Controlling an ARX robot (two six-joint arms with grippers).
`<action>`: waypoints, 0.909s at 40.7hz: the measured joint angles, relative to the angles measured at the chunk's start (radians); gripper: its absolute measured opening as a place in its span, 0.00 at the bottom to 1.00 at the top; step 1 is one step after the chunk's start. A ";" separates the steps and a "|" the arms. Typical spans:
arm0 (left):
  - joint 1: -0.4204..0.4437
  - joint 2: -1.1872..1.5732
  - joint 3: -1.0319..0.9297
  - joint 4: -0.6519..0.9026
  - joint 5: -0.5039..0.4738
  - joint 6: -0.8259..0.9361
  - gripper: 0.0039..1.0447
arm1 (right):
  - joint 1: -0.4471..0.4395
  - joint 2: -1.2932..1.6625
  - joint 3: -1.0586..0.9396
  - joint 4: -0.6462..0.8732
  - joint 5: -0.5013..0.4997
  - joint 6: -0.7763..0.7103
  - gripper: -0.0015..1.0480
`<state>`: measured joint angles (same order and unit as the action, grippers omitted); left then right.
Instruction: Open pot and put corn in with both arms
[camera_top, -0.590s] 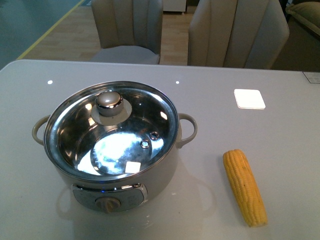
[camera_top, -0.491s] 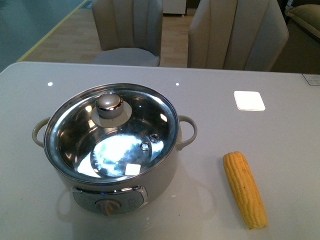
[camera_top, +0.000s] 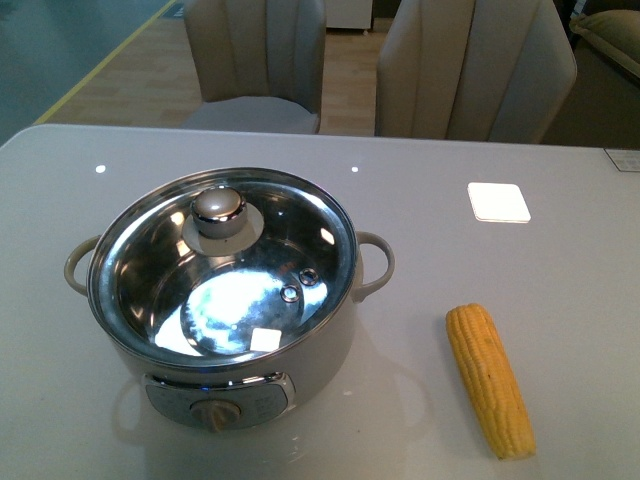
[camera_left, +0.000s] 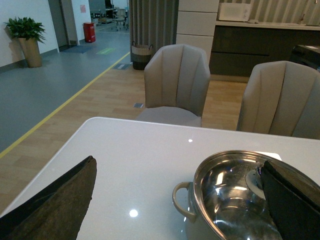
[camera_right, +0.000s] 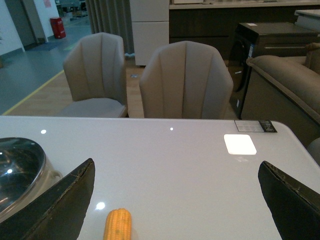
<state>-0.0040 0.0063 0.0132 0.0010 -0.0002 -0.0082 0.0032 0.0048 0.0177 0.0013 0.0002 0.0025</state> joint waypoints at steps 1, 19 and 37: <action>0.000 0.000 0.000 0.000 0.000 0.000 0.94 | 0.000 0.000 0.000 0.000 0.000 0.000 0.92; -0.061 0.388 0.135 -0.122 -0.073 -0.152 0.94 | 0.000 0.000 0.000 0.000 0.000 0.000 0.92; -0.301 1.400 0.369 0.795 -0.046 -0.123 0.94 | 0.000 0.000 0.000 0.000 0.000 0.000 0.92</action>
<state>-0.3050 1.4067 0.3817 0.7959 -0.0460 -0.1314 0.0032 0.0048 0.0177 0.0013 0.0002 0.0025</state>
